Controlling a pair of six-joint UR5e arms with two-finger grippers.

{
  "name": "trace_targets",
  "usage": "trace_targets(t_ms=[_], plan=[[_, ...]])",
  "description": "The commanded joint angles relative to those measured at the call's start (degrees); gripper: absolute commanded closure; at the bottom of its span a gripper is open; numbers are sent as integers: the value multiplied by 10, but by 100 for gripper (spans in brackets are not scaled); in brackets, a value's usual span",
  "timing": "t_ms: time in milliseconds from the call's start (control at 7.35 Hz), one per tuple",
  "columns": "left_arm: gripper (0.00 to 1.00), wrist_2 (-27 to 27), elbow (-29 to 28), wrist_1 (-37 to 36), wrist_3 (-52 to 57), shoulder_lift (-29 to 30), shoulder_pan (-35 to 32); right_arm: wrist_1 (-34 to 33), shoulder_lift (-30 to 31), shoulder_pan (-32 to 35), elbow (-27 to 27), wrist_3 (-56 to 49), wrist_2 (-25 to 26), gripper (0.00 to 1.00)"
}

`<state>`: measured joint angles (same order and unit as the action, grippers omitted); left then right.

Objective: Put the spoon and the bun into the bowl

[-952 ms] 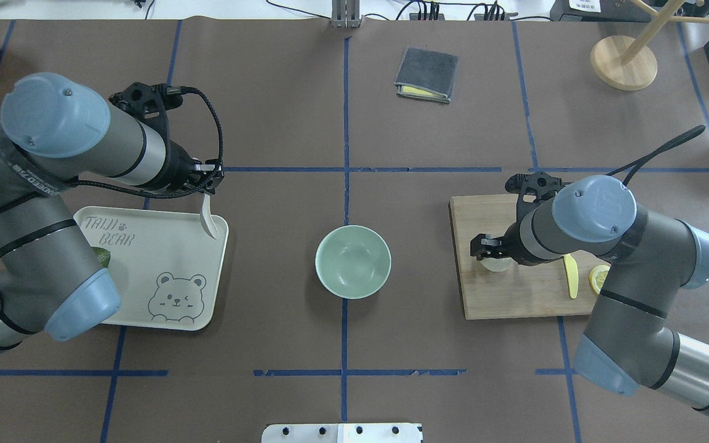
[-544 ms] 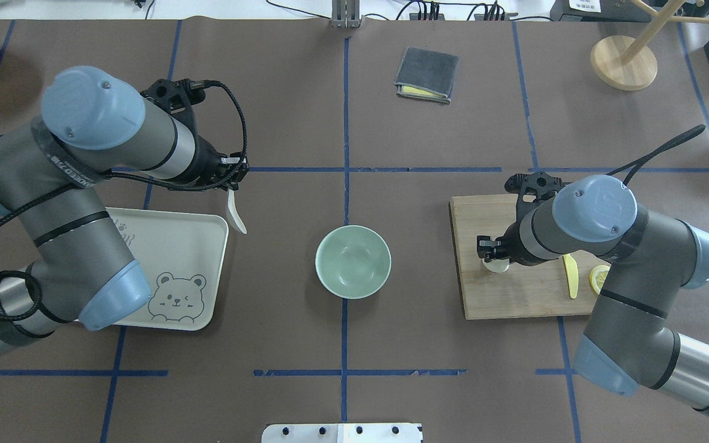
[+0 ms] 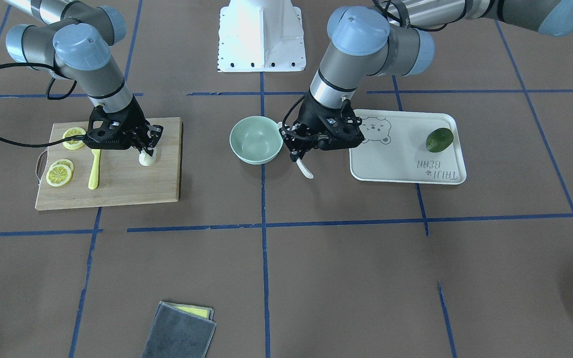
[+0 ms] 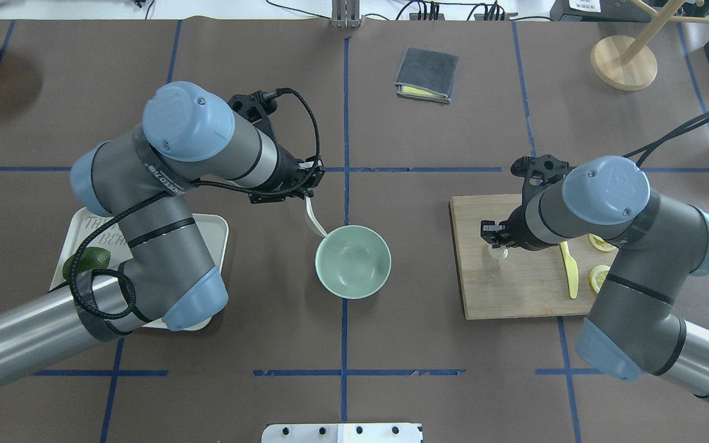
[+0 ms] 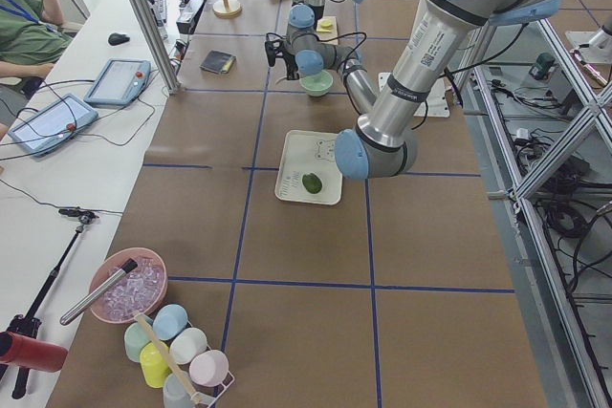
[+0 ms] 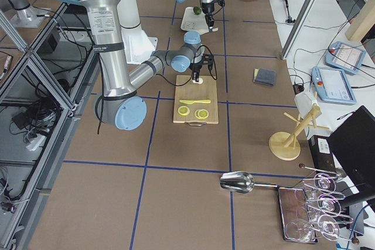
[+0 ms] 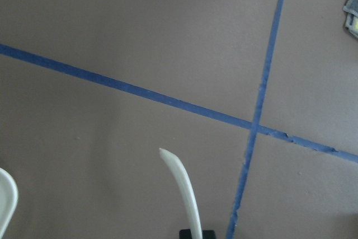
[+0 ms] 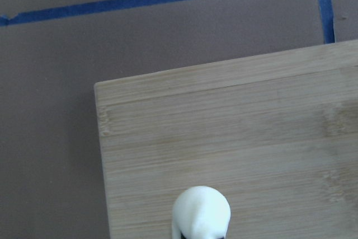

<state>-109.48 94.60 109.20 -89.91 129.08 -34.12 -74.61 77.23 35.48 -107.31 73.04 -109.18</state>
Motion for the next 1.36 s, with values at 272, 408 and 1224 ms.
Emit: trace_targets(t_ms=[272, 408, 1224], plan=[[100, 2, -55, 66, -15, 21, 34, -1, -7, 50, -18, 0, -53, 82], [100, 2, -55, 67, -15, 21, 39, -1, -7, 60, -23, 0, -65, 81], [0, -4, 86, -24, 59, -47, -24, -3, -72, 41, -24, 36, -64, 74]])
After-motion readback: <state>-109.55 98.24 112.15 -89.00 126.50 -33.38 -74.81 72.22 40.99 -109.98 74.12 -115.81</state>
